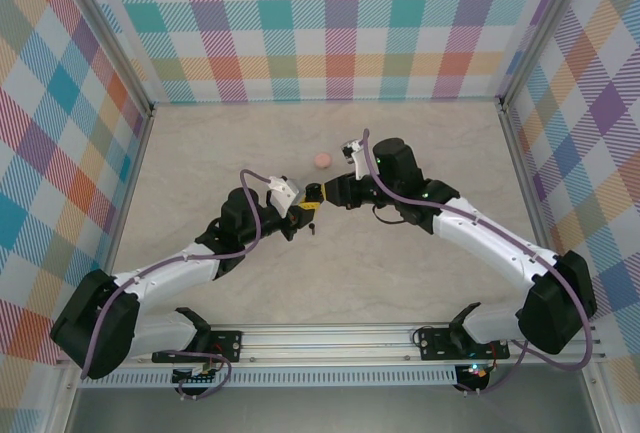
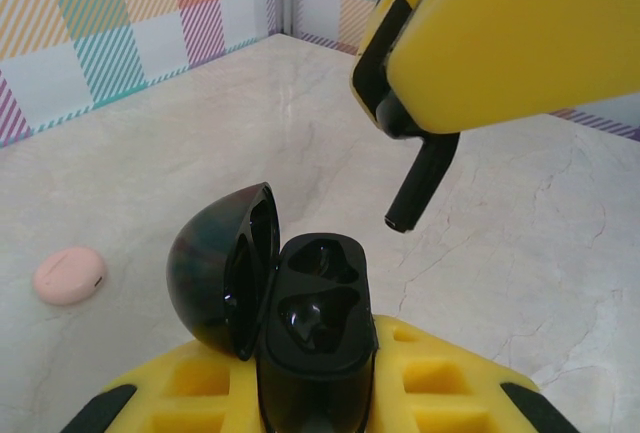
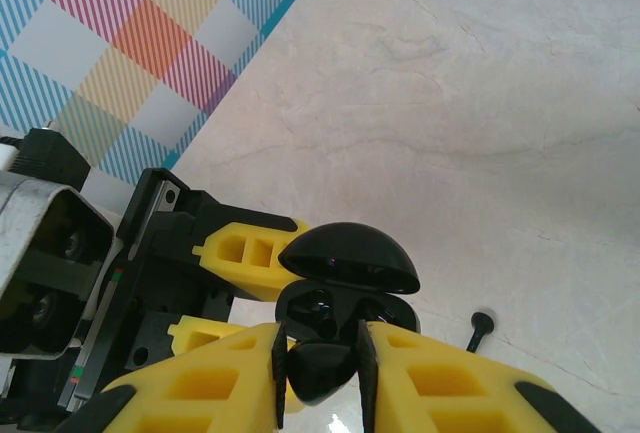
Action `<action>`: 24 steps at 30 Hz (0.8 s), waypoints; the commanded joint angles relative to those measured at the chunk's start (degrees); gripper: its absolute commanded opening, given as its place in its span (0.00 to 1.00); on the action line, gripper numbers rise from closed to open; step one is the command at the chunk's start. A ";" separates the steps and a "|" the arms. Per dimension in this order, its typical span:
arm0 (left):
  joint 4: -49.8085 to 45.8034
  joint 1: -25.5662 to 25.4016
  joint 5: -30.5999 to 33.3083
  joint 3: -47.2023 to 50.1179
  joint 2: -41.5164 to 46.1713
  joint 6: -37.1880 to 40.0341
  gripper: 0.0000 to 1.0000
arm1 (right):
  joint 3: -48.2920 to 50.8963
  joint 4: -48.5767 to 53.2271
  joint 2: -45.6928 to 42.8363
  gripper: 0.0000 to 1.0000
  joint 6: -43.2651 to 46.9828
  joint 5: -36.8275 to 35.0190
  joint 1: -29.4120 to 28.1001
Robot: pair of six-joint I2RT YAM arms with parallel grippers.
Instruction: Insert wireless bluetooth earbuds into charging case
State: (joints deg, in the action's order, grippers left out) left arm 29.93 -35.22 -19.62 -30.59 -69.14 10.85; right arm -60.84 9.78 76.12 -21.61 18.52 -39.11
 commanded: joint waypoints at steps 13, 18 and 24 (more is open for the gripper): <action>-0.14 -0.51 -2.53 -2.27 1.03 5.89 0.18 | -2.27 0.99 -1.10 0.29 1.48 1.34 -0.44; -0.31 -0.55 -3.36 -2.57 1.08 5.77 0.18 | -2.44 0.99 -0.51 0.29 1.48 1.30 -0.44; -0.68 -0.50 -4.30 -3.16 1.10 5.54 0.17 | -2.86 1.28 0.24 0.29 1.71 1.38 -0.44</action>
State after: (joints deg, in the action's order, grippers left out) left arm 29.21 -35.22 -22.06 -31.40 -69.12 15.75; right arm -61.54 10.83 75.70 -21.41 18.72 -39.11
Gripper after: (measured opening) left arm 0.215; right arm 0.287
